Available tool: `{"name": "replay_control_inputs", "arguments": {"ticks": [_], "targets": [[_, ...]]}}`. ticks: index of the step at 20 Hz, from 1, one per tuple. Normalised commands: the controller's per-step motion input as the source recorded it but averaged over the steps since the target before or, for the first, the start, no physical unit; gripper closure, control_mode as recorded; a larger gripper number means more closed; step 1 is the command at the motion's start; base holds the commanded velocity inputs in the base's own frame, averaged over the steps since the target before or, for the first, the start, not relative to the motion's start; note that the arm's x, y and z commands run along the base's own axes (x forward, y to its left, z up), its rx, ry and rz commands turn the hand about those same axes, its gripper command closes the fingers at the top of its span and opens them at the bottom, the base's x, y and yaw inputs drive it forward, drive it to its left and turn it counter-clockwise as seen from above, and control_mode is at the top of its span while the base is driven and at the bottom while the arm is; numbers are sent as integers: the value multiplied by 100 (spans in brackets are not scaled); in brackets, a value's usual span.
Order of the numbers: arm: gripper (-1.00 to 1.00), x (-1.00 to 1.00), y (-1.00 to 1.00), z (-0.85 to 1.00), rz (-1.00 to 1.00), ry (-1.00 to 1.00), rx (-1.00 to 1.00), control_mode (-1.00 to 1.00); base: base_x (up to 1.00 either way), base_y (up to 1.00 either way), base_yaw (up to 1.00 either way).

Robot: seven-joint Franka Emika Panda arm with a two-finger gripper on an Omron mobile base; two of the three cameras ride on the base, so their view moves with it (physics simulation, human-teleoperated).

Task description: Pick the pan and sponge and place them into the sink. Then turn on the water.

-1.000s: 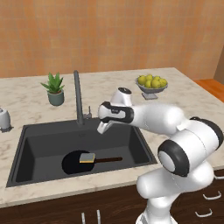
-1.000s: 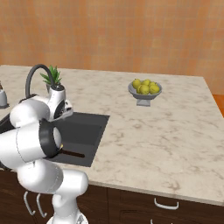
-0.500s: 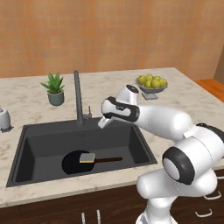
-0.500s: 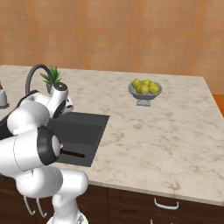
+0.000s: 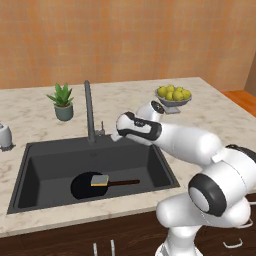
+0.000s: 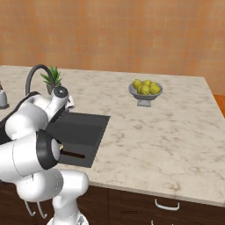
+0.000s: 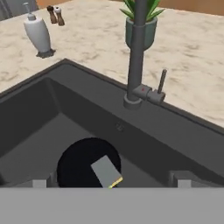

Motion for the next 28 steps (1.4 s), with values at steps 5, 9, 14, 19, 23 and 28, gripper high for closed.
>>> {"name": "replay_control_inputs", "arguments": {"ticks": [5,9,14,19,23,28], "targets": [[-100,21,-13,0,-15,-8,33,-100,0,0,0],[-100,35,0,-3,-6,-6,35,-100,0,0,0],[-100,9,0,-2,-1,-21,14,-100,0,0,0],[-100,0,1,-6,0,-29,1,-100,0,0,0],[-100,0,1,1,0,-18,-1,-100,0,0,0],[-100,1,0,0,0,-9,-2,-100,0,0,0]]}}
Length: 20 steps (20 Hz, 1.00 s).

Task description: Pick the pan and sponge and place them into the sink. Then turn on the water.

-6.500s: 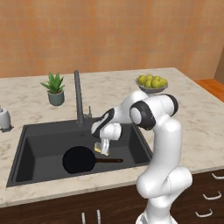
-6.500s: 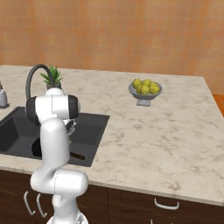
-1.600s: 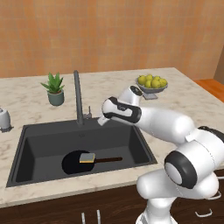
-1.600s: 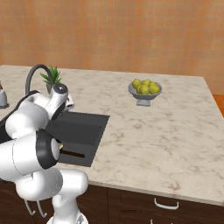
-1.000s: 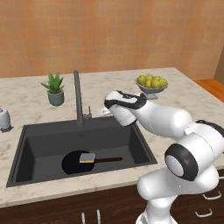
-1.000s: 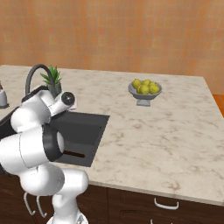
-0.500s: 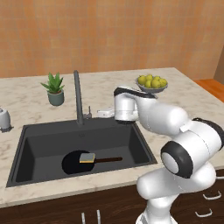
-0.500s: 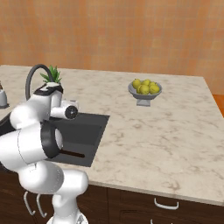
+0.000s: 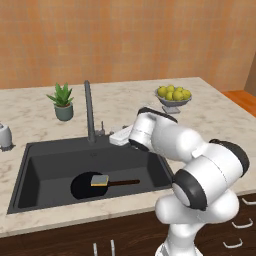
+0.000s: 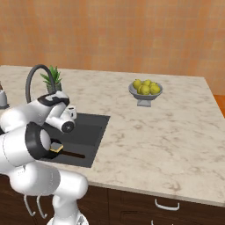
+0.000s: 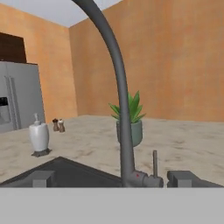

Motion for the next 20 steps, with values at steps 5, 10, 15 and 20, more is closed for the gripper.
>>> {"name": "replay_control_inputs", "arguments": {"ticks": [5,10,15,20], "targets": [[-100,5,0,0,0,-1,0,-100,0,0,0],[-100,28,-1,0,0,0,0,-100,0,0,0],[-100,29,-6,0,-1,0,0,-100,0,0,0],[-100,35,2,0,-5,0,0,-100,0,0,0]]}}
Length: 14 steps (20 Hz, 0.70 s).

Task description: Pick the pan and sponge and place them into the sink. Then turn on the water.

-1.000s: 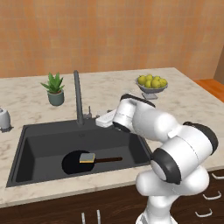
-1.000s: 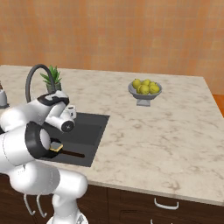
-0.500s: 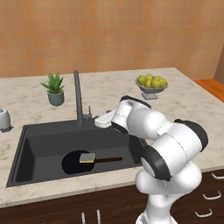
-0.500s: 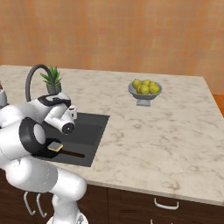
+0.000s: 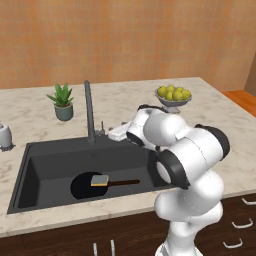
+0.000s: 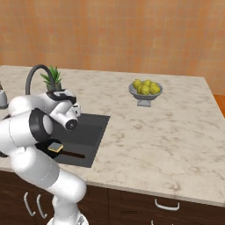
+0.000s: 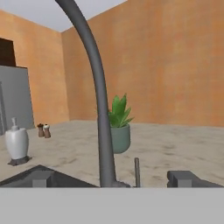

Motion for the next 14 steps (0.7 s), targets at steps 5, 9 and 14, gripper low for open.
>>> {"name": "replay_control_inputs", "arguments": {"ticks": [5,9,14], "targets": [[-100,29,10,-1,-9,0,0,-100,0,0,0],[-100,2,17,0,-13,1,0,-100,0,0,0],[-100,0,14,-6,-12,2,0,-100,0,0,0]]}}
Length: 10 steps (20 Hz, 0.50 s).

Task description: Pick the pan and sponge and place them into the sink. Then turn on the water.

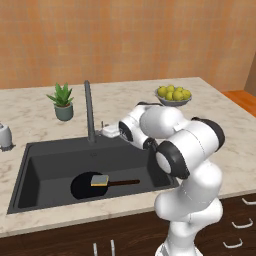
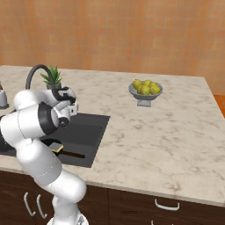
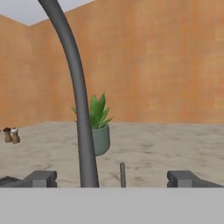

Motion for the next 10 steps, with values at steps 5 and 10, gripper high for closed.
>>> {"name": "replay_control_inputs", "arguments": {"ticks": [5,10], "targets": [[-100,0,0,-24,-2,0,0,-100,0,0,0],[-100,4,0,-33,0,0,0,-100,0,0,0]]}}
